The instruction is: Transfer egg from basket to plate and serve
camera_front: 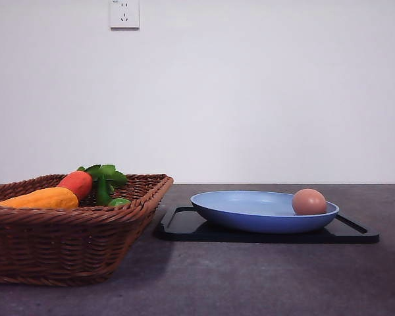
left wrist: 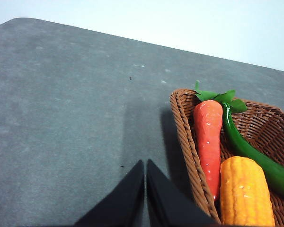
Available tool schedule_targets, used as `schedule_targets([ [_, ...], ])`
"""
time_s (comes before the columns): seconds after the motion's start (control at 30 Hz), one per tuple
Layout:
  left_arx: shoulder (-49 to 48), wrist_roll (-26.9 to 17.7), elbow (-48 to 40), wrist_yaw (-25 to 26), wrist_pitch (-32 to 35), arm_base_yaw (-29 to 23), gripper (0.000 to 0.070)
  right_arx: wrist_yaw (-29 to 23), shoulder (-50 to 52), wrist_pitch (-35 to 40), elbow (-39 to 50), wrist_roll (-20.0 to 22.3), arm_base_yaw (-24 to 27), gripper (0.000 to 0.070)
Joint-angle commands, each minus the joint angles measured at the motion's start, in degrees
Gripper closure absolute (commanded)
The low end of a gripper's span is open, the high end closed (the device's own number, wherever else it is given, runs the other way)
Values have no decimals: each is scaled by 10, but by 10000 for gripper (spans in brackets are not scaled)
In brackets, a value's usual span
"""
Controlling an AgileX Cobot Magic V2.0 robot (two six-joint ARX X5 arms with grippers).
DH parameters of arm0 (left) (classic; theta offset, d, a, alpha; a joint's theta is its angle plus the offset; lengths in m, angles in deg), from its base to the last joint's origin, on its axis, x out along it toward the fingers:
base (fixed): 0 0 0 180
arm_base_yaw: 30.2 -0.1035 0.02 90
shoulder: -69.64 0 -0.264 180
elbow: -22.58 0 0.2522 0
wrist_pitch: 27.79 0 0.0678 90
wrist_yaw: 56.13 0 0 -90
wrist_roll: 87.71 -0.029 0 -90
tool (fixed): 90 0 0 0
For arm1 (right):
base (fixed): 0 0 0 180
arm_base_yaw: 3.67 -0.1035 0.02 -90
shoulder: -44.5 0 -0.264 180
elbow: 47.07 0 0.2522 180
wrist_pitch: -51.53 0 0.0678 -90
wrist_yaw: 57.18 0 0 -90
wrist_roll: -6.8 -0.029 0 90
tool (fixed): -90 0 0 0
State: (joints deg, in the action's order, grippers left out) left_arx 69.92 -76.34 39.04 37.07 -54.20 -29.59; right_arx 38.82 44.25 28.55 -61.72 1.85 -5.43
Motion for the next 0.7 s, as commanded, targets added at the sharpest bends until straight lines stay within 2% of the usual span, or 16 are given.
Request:
schedule_targets([
  [0.0,-1,1,-13,4,-10,-1,700,0,0,2,3,-7,0,700],
  [0.67,-1,1,-13,4,-10,-1,700,0,0,2,3,-6,0,700],
])
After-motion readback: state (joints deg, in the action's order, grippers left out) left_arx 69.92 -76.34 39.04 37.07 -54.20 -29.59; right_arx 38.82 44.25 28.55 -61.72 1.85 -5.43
